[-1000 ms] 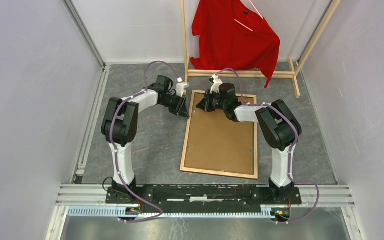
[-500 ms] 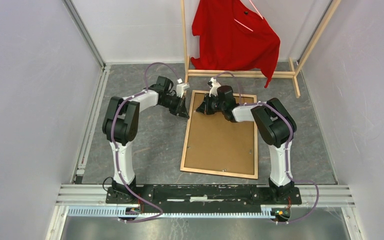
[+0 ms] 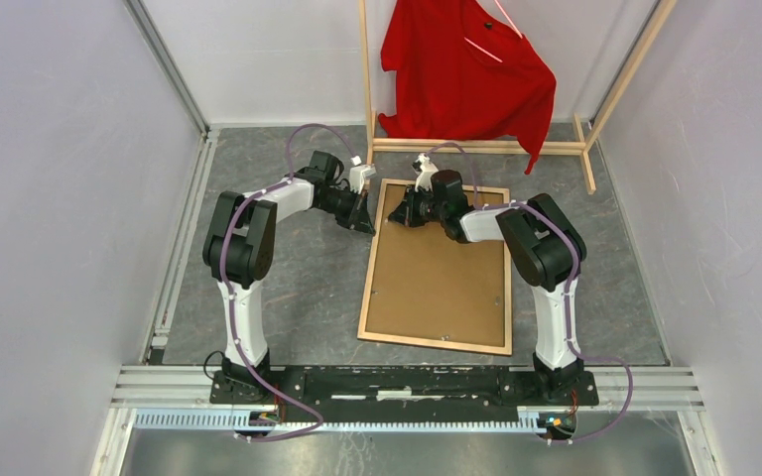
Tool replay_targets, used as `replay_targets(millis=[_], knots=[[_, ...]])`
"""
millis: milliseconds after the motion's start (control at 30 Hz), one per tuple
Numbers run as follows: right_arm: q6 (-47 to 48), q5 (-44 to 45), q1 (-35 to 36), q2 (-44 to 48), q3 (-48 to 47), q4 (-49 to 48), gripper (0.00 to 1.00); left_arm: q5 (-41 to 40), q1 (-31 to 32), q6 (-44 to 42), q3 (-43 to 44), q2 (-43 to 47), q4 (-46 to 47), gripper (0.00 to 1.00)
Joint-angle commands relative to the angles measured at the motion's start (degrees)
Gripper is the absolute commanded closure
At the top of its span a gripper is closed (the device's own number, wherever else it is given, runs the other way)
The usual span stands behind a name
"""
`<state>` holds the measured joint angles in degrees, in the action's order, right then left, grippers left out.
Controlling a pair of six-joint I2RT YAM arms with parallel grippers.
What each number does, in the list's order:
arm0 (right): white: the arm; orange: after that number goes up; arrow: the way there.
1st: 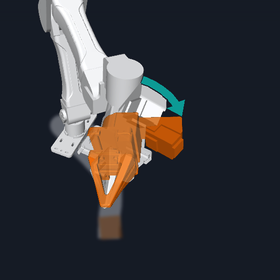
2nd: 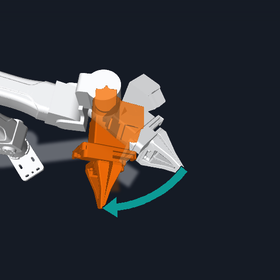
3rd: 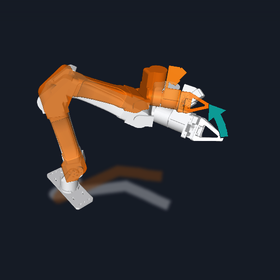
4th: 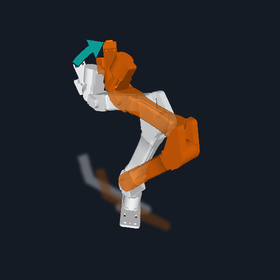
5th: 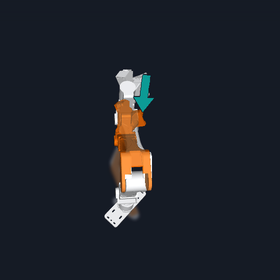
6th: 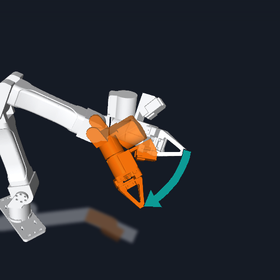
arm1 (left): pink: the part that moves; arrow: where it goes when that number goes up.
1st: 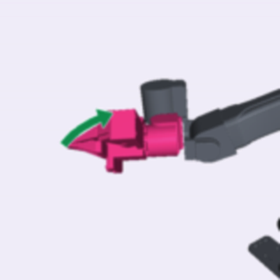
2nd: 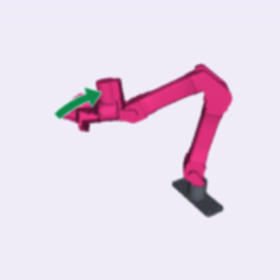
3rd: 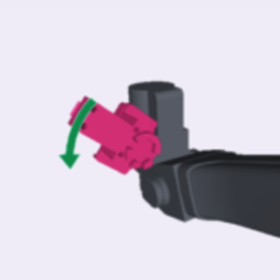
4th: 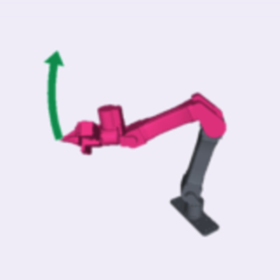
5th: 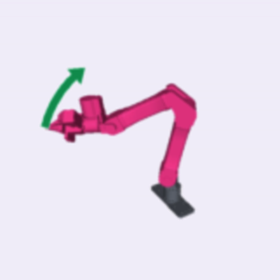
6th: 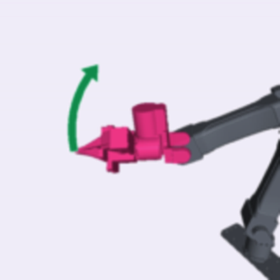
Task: Put the photo into the frame
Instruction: Install the photo frame at the center of the board.
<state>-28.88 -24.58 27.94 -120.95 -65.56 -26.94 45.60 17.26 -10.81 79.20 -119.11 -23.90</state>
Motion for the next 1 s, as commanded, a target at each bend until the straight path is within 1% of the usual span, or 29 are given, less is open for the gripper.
replay_targets(millis=[0,233,800,967], knots=[[-1.84,-1.44,-0.18,-1.14,0.76,-3.53,1.00,-0.77,0.89,0.53,-0.33,0.63,0.69,0.86],[-3.16,-1.38,0.53,-1.16,1.84,-5.14,1.00,-0.92,1.02,0.39,-0.68,0.94,0.66,0.87],[-3.58,-2.06,1.23,-2.69,0.76,-5.77,1.00,-1.15,1.20,-0.15,-0.51,1.03,0.33,0.87],[-3.14,-2.28,-0.24,-1.11,0.57,-6.28,1.00,-1.27,1.20,-0.51,-0.12,0.96,-0.34,0.87]])
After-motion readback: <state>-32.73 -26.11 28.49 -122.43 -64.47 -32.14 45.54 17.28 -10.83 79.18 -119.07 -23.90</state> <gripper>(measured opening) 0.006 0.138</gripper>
